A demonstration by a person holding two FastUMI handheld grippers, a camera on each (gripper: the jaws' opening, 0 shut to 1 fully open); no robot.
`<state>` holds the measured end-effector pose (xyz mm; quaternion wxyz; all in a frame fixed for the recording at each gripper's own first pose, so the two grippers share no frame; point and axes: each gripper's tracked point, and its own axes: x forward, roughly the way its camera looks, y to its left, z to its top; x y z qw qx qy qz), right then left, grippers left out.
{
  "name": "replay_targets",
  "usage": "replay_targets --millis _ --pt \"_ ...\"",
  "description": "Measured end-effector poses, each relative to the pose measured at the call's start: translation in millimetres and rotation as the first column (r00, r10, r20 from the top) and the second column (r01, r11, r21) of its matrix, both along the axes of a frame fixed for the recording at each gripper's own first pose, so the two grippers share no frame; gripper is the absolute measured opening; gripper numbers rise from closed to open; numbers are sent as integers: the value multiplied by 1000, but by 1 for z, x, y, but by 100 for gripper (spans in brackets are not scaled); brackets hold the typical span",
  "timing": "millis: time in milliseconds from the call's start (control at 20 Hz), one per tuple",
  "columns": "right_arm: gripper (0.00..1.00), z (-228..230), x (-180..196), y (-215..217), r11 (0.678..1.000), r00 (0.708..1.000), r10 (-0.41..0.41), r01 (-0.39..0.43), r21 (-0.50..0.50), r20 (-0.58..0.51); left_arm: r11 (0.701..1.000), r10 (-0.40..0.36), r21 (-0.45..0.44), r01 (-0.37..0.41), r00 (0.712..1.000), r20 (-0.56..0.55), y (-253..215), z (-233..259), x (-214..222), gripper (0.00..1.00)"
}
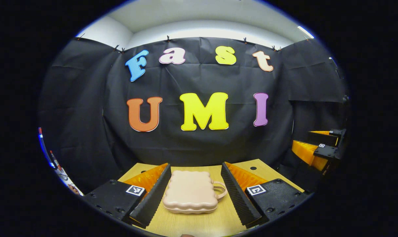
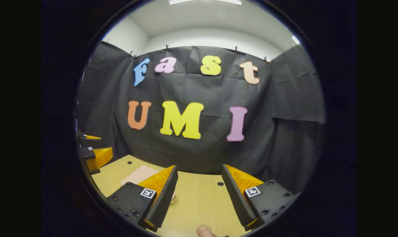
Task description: First open the suitcase, pack the skin care products into it, and then close the suitcase.
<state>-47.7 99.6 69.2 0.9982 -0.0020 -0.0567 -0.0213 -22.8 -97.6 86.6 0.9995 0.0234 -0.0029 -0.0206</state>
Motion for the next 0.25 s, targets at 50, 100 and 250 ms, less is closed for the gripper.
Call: replay_targets --millis 50,100,250 --pt "80 -1 1 2 1000 1000 -1 1 3 -4 1000 -6 3 6 1000 3 -1 -1 2 96" --pt "80 -2 1 2 1000 1000 -4 4 3 -9 1000 -13 0 13 1000 1 -1 -3 3 96" --pt "80 -6 3 5 1000 1000 2 -2 -5 -22 999 -28 -21 27 999 -24 -2 -12 9 96"
